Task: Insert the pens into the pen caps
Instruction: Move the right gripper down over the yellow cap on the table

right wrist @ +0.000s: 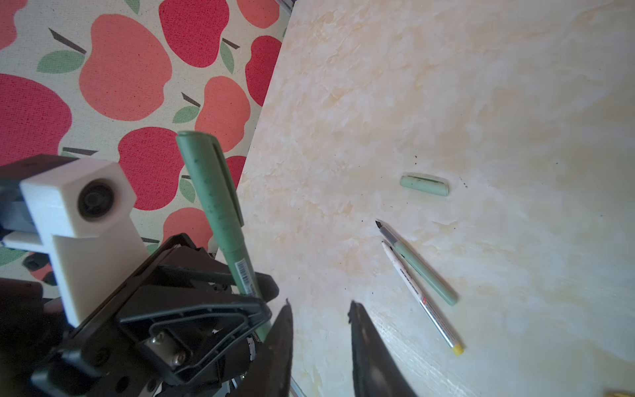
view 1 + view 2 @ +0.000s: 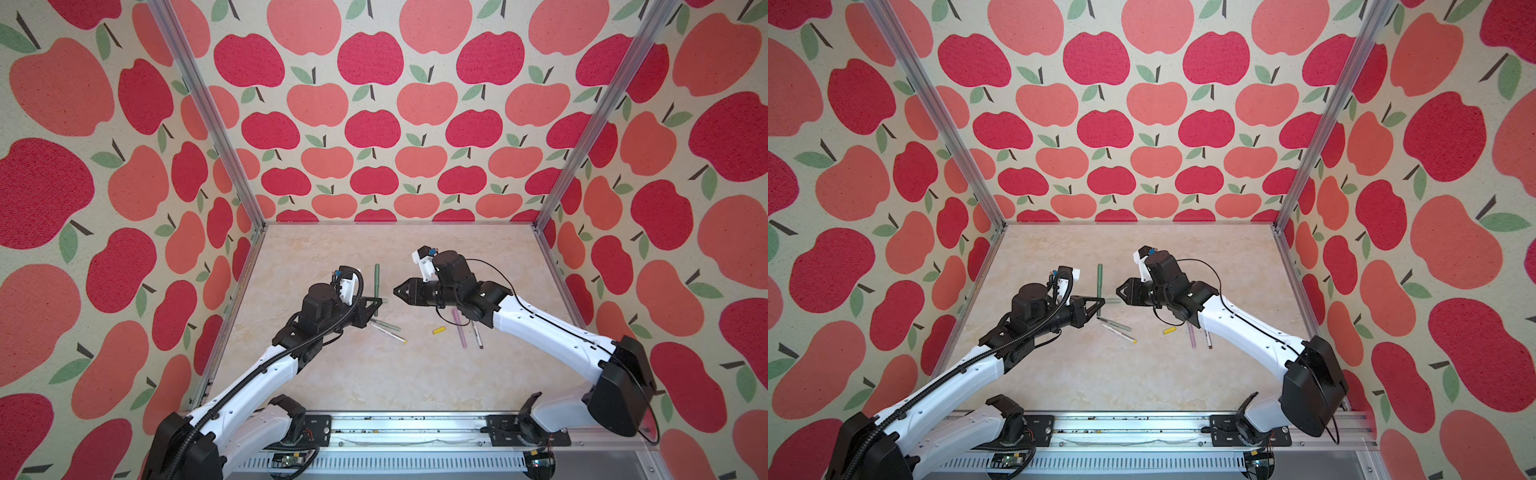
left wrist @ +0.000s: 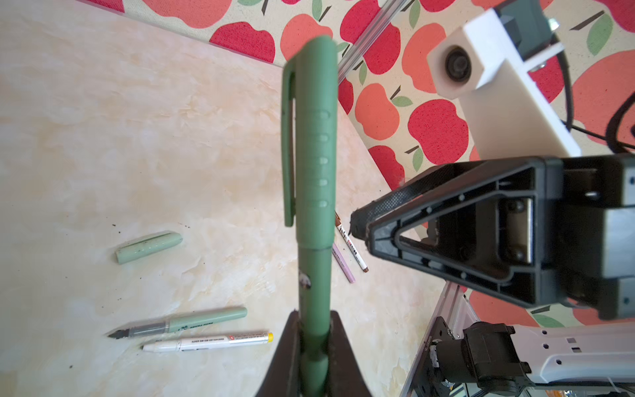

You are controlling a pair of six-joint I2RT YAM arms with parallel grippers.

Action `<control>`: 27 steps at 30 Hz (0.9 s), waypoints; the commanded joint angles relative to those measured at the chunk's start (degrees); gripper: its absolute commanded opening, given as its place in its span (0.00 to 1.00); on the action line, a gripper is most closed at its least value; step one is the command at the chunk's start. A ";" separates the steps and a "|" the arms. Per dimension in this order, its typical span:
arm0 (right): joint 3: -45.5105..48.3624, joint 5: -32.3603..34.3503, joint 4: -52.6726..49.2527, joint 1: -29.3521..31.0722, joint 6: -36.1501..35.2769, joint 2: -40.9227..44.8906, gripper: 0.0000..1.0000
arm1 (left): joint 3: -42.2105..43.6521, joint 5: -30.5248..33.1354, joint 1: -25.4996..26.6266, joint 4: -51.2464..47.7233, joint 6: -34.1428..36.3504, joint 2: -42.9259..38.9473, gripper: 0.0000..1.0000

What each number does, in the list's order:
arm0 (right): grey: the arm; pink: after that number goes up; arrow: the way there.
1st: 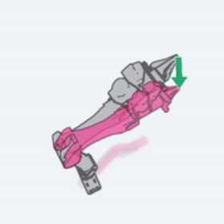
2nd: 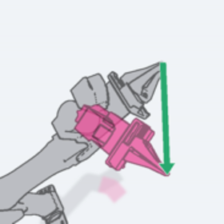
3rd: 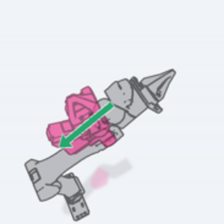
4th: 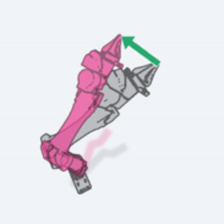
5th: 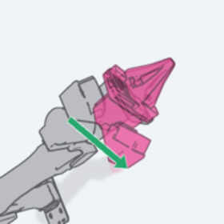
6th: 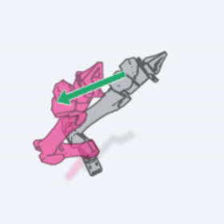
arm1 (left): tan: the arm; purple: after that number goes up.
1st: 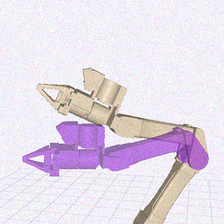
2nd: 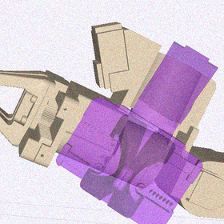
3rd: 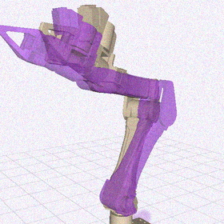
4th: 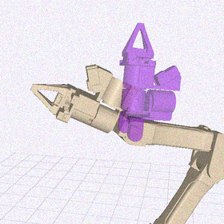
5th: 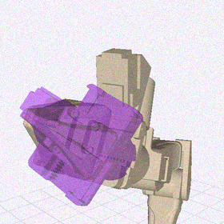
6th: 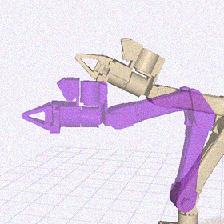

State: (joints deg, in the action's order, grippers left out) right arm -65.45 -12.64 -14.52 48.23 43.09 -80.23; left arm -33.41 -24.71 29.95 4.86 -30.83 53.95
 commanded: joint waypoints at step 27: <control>5.38 12.41 -21.50 -1.93 -13.92 -9.19 0.43 | 2.95 3.72 6.13 -13.44 -12.92 -0.85 0.00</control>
State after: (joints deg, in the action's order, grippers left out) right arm -58.39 -0.86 -36.95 46.70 36.18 -88.75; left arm -29.45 -19.11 35.29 -9.61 -44.07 52.10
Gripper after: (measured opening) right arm 0.424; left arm 0.137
